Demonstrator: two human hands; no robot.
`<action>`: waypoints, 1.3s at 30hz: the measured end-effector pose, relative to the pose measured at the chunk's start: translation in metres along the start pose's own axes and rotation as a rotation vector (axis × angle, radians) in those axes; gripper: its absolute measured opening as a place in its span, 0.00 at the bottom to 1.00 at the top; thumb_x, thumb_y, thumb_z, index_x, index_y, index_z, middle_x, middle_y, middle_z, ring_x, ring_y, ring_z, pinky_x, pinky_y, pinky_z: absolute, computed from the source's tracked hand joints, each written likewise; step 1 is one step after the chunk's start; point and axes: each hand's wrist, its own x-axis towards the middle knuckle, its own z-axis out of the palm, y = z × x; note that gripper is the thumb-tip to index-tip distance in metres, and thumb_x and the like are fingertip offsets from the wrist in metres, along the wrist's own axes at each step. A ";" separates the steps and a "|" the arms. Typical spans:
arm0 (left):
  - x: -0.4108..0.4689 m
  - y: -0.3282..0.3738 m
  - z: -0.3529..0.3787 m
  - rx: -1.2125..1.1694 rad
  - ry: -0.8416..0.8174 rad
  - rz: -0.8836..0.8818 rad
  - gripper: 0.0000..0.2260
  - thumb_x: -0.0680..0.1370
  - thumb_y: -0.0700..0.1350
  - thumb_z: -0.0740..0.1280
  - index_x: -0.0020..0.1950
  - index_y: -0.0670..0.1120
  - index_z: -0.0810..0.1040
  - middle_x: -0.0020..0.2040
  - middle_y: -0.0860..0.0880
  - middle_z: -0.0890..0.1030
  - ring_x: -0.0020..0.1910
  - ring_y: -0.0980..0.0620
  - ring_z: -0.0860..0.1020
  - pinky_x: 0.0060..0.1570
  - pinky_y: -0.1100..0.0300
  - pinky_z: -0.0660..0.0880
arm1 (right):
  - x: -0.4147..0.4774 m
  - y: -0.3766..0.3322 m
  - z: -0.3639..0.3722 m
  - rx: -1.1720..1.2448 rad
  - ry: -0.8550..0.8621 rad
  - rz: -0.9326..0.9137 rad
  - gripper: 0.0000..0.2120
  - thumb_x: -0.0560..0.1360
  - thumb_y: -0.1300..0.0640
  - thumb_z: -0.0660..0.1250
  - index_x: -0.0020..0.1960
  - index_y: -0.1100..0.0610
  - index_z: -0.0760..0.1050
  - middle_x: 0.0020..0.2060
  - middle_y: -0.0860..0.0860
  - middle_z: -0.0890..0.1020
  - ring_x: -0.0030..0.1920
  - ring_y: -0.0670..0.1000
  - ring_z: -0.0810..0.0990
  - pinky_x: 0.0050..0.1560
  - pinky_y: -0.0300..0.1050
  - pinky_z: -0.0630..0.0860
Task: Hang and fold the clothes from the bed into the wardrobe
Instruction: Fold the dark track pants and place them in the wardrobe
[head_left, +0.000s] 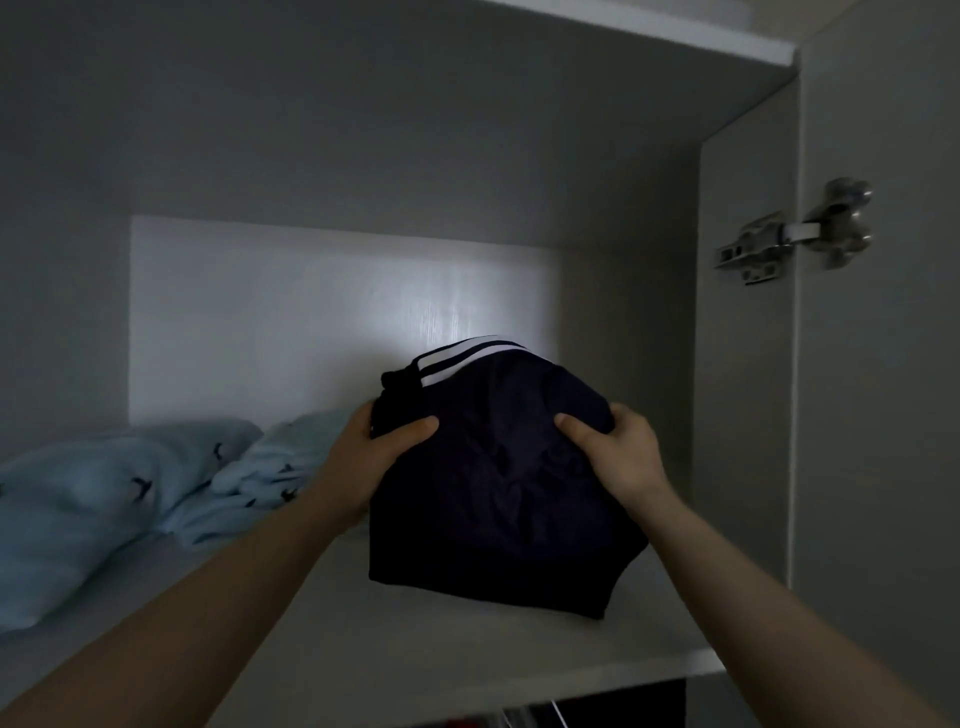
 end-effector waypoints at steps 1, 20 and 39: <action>0.015 -0.004 -0.003 0.008 0.000 0.001 0.27 0.69 0.51 0.76 0.67 0.48 0.73 0.60 0.48 0.80 0.57 0.49 0.80 0.61 0.50 0.75 | 0.010 0.003 0.009 -0.003 0.006 0.003 0.09 0.70 0.48 0.74 0.44 0.51 0.78 0.41 0.46 0.83 0.42 0.46 0.82 0.43 0.43 0.78; 0.239 -0.124 -0.019 0.142 -0.004 -0.238 0.18 0.74 0.46 0.72 0.61 0.40 0.78 0.51 0.43 0.83 0.48 0.44 0.82 0.52 0.54 0.78 | 0.207 0.118 0.123 -0.188 -0.188 0.250 0.22 0.74 0.49 0.72 0.59 0.66 0.78 0.52 0.61 0.83 0.51 0.57 0.82 0.45 0.45 0.76; 0.247 -0.147 -0.016 0.792 0.136 -0.256 0.12 0.73 0.53 0.72 0.39 0.46 0.75 0.36 0.53 0.76 0.33 0.59 0.73 0.32 0.65 0.67 | 0.223 0.166 0.146 -0.475 -0.246 0.302 0.30 0.76 0.46 0.68 0.69 0.65 0.68 0.65 0.62 0.74 0.64 0.60 0.74 0.56 0.45 0.71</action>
